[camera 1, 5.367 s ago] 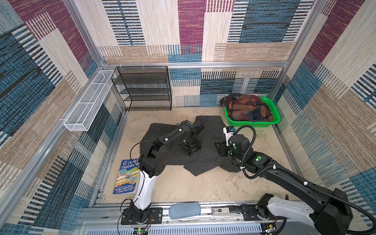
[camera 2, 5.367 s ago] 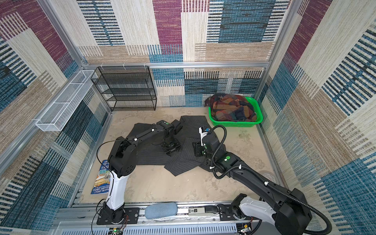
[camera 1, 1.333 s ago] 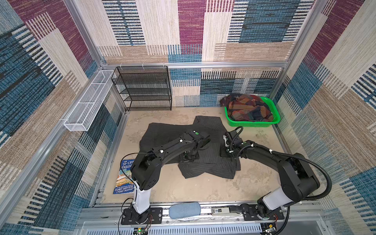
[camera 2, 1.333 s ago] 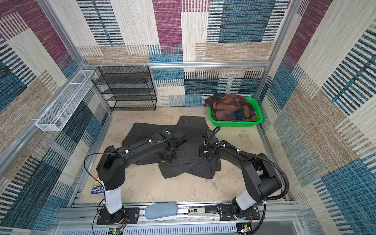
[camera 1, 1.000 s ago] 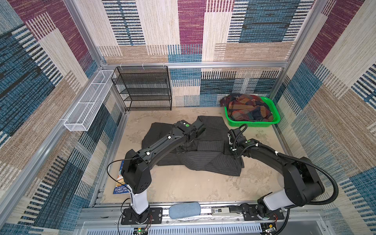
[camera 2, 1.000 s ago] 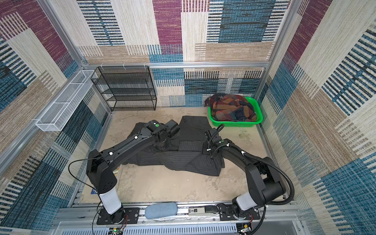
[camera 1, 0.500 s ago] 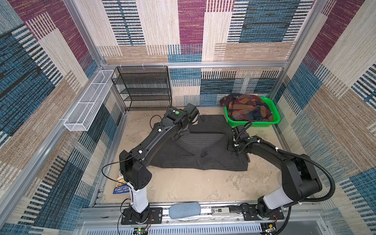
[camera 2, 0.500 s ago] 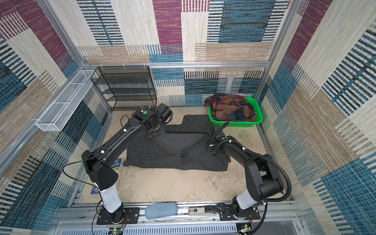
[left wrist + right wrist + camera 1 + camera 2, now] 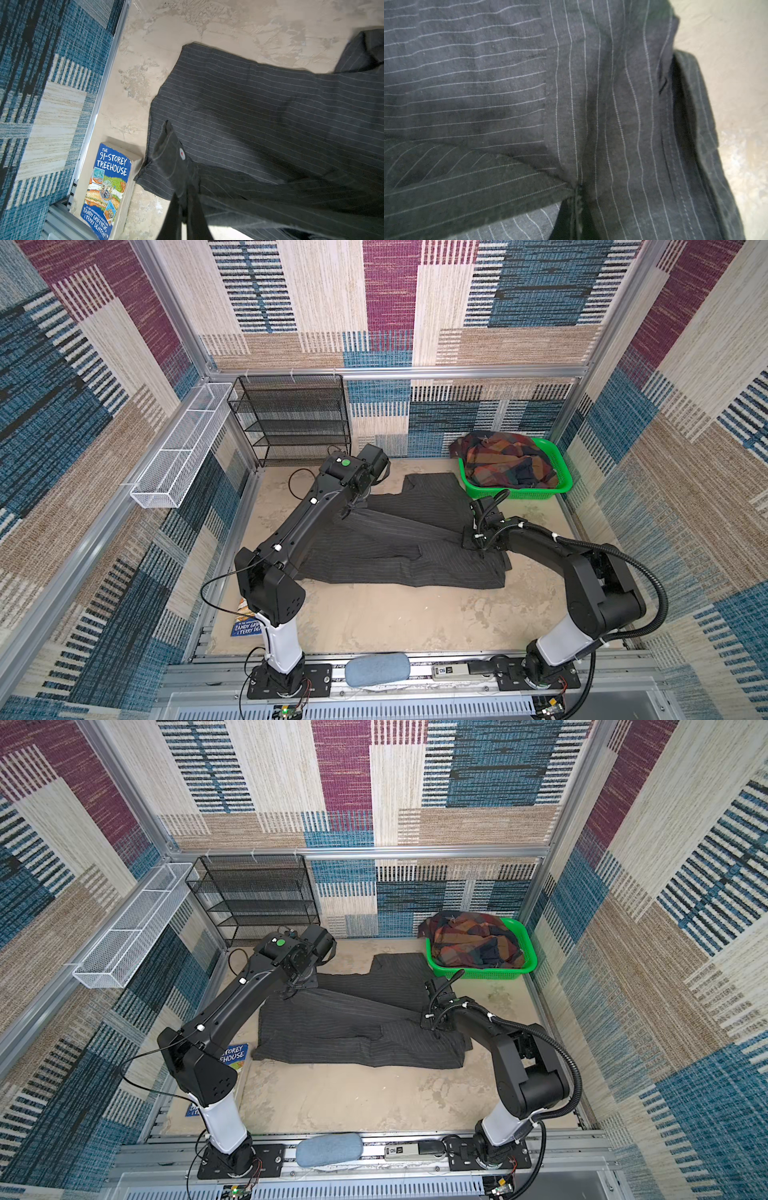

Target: Fold and stack the long sleeve shirts

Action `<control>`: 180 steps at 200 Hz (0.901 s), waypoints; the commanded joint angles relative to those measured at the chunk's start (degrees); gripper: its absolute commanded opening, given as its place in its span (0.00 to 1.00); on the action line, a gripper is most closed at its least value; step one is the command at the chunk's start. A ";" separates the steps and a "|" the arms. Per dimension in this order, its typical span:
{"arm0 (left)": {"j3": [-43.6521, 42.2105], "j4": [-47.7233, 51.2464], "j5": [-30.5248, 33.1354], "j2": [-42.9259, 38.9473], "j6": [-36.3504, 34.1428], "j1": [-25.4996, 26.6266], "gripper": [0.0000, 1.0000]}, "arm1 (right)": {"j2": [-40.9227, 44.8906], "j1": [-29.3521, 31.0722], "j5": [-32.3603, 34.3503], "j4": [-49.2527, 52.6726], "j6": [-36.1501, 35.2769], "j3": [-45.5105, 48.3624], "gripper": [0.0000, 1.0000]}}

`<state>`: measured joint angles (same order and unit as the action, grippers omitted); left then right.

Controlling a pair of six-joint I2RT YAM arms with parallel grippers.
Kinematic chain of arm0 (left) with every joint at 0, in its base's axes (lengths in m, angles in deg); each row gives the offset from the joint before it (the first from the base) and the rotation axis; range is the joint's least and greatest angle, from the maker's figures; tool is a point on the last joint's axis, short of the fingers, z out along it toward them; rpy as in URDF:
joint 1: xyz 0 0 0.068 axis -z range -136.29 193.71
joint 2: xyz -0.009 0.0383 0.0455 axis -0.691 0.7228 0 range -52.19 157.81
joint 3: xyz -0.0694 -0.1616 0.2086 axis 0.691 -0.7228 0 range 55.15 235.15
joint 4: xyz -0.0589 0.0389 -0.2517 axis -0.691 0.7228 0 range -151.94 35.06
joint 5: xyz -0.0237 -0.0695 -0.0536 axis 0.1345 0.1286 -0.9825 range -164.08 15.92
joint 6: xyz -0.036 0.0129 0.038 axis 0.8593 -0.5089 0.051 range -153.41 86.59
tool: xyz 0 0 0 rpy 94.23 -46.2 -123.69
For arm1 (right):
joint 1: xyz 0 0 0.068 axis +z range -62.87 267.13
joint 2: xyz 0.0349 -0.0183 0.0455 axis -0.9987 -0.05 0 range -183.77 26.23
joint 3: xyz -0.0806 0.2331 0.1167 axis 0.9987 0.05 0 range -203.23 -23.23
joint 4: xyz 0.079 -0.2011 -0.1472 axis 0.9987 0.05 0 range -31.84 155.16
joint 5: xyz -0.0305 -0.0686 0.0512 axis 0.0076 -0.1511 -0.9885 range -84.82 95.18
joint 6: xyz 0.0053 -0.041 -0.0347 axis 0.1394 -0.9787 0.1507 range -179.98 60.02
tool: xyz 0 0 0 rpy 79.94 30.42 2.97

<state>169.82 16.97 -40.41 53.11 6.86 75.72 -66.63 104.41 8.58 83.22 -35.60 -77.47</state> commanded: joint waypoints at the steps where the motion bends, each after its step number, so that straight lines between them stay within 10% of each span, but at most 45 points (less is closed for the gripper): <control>1: 1.32 1.24 4.62 -1.31 -2.25 0.14 0.00 | 0.64 -0.21 2.15 -0.95 1.65 0.56 0.06; 94: -34.80 -25.33 0.20 -28.63 3.42 6.75 0.00 | 8.89 -0.34 -4.36 -3.26 6.21 4.04 0.42; 180: -55.32 -34.69 -1.36 -37.68 8.74 7.50 0.00 | 16.53 -0.33 -8.01 -3.86 5.96 4.05 0.44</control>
<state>117.58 -14.94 -41.35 17.72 11.59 82.80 -49.52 103.99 4.16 81.49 -29.02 -73.36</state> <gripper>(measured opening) 0.079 0.452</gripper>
